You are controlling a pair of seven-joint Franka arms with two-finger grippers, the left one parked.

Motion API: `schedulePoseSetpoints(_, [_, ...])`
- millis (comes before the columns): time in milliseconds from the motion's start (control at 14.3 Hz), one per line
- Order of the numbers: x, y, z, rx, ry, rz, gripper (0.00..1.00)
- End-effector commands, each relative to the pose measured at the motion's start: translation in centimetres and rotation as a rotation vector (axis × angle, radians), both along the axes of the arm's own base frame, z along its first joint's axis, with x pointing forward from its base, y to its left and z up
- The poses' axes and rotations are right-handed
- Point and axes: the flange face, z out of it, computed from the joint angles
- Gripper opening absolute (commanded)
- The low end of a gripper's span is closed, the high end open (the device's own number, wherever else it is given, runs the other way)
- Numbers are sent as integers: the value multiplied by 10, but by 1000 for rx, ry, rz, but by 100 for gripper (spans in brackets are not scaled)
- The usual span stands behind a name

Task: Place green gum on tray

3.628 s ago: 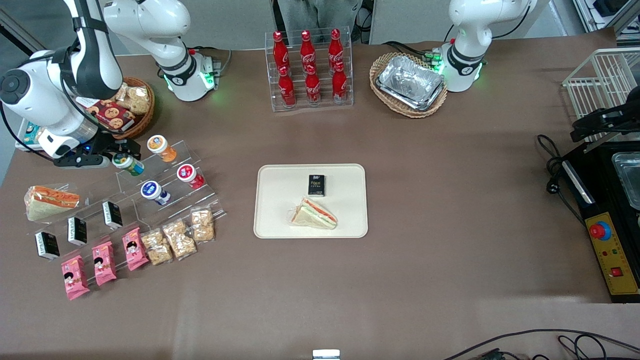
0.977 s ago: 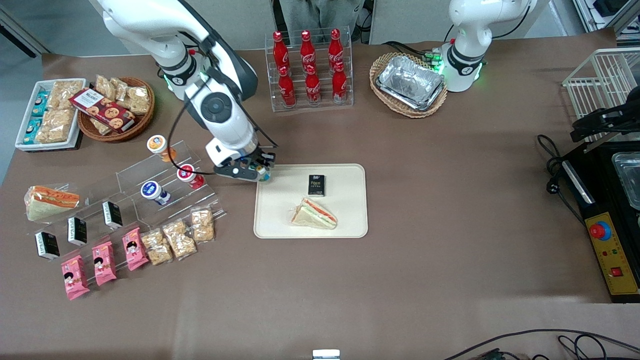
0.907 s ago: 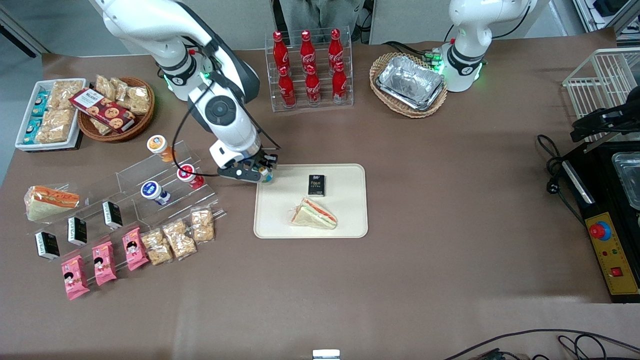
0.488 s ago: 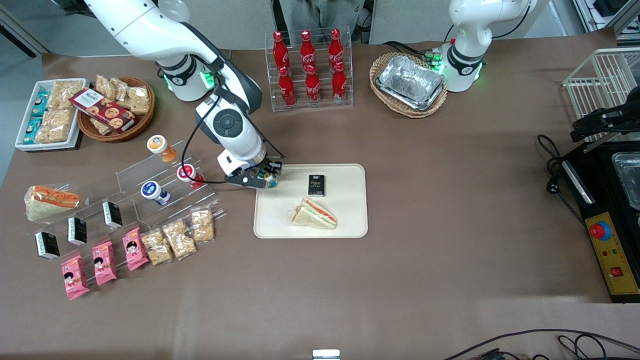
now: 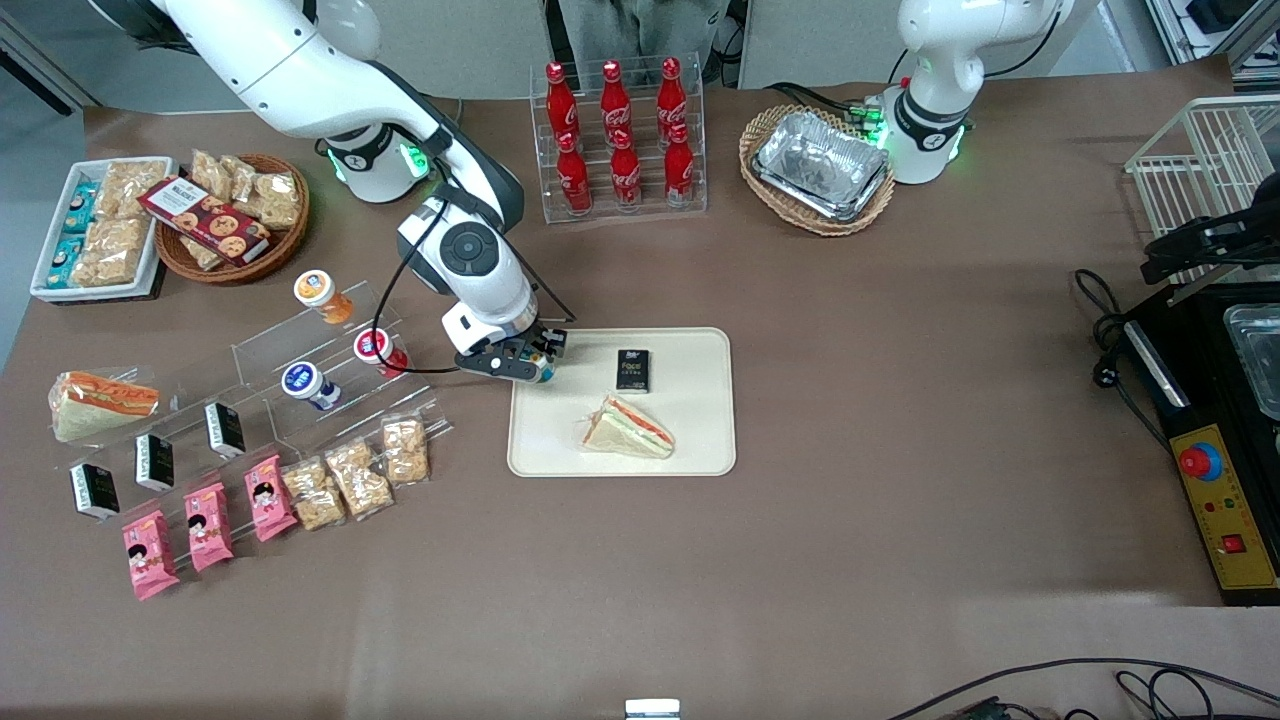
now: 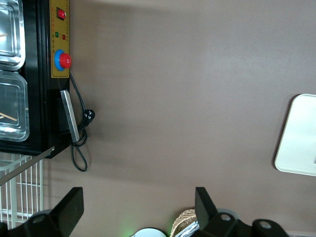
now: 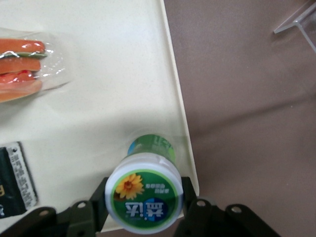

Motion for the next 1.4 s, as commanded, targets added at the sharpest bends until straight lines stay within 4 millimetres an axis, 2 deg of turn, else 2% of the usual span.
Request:
schedulePoseSetpoints(0, [4, 3, -10, 9, -6, -8, 100])
schedulePoseSetpoints(209, [6, 1, -9, 8, -8, -11, 100])
schedulePoseSetpoints(349, [12, -4, 6, -1, -32, -14, 100])
schedulePoseSetpoints(558, [28, -27, 77, -118, -57, -26, 100])
schedulePoseSetpoints(698, [39, -33, 142, -155, -13, 3, 100])
schedulePoseSetpoints(767, [49, -39, 180, -102, 34, 9, 100])
schedulePoseSetpoints(907, [74, -87, 238, -31, 98, 22, 100])
schedulePoseSetpoints(1047, [93, -149, 283, -3, 107, 72, 100])
schedulePoseSetpoints(1256, [104, -255, 330, 60, 84, 158, 100])
schedulePoseSetpoints(1326, [102, -278, 343, 52, 56, 191, 100])
